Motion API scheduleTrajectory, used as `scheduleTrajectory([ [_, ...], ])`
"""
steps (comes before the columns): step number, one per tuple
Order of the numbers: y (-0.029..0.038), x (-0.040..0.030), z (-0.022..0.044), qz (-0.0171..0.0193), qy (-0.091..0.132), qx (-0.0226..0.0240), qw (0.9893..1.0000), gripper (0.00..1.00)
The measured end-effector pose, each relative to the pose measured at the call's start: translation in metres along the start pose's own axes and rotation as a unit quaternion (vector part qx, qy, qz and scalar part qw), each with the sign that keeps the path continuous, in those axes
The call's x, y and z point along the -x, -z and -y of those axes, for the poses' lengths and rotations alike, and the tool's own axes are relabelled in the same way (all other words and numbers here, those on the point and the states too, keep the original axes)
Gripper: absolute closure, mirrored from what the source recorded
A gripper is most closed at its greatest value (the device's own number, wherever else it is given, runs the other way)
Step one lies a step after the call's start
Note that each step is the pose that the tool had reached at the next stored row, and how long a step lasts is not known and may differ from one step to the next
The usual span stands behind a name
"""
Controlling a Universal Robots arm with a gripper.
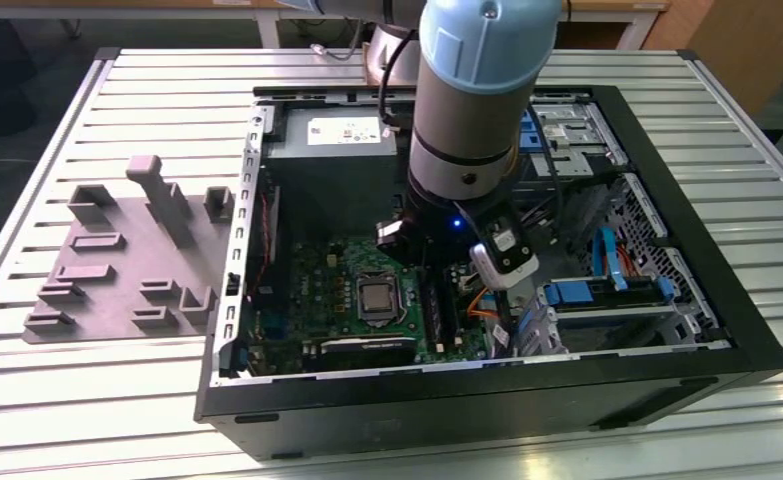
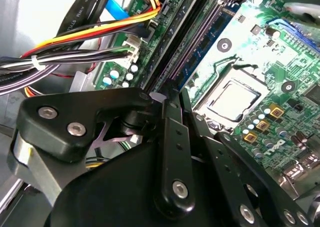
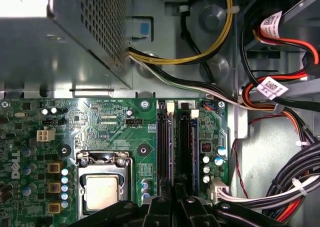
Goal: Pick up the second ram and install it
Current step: 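Insert the second ram into the second slot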
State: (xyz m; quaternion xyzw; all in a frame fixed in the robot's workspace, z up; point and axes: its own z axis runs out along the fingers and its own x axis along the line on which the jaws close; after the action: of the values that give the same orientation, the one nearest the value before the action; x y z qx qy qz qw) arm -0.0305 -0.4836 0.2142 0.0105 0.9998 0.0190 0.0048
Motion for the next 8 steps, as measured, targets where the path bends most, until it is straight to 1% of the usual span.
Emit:
scheduleTrajectory([
  [5,-0.001,0.0001,-0.0001,0.0002,0.0,-0.0003,1.0,0.86],
  [6,-0.0017,0.0003,-0.0004,0.0007,0.0,0.0004,1.0,0.86],
  [8,-0.0018,0.0003,-0.0004,0.0003,0.0,-0.001,1.0,0.86],
])
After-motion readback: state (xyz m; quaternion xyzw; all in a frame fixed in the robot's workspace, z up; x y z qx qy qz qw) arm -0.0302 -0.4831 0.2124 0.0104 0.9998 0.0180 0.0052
